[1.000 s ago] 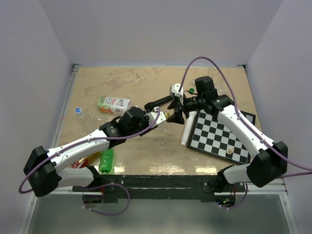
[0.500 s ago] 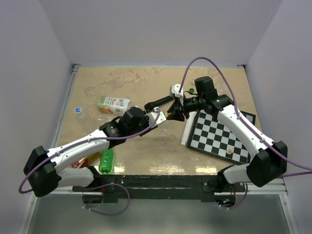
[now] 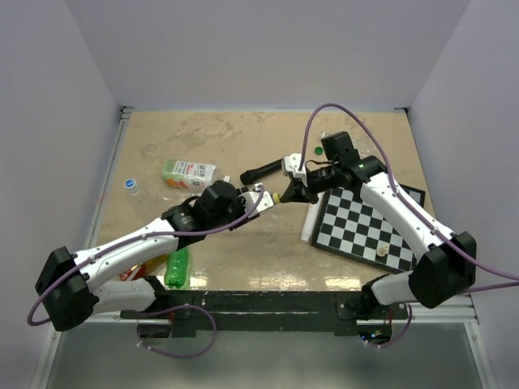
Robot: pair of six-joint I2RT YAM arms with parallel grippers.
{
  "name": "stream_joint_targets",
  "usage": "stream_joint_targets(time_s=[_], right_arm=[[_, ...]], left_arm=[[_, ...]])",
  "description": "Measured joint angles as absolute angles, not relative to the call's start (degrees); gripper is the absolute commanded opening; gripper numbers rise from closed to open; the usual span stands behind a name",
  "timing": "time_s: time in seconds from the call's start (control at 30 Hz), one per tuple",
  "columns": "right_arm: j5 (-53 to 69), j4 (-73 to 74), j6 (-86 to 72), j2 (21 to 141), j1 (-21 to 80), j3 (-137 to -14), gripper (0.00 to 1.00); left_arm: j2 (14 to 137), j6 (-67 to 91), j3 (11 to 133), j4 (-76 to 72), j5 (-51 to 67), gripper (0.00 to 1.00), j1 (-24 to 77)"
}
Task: Unscrew the bottle caps
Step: Unscrew the bottle cap from the plastic bottle.
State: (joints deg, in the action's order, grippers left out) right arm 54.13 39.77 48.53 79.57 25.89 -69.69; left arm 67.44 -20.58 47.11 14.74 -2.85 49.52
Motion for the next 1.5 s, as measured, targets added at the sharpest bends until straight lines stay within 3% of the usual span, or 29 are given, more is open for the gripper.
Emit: stream_joint_targets(time_s=[0.4,0.87,1.0,1.3,1.5], right_arm=[[51.6,49.2,82.4,79.4,26.0,-70.0,0.0],[52.3,48.4,88.1,77.4,26.0,-67.0,0.01],[53.8,47.8,86.2,77.4,26.0,-66.8,0.08],[54.7,44.3,77.8,74.4,26.0,-63.6,0.43],[54.4,42.9,73.8,73.7,25.3,-63.6,0.56]], left_arm=[[66.9,-21.2,47.0,17.6,11.9,0.0,47.4],[66.8,-21.2,47.0,17.7,16.1,0.0,47.3],[67.1,-21.2,47.0,17.7,16.1,0.0,47.3],[67.5,-21.2,47.0,17.8,16.1,0.0,47.3],[67.5,-21.1,47.0,17.7,16.0,0.0,47.3]])
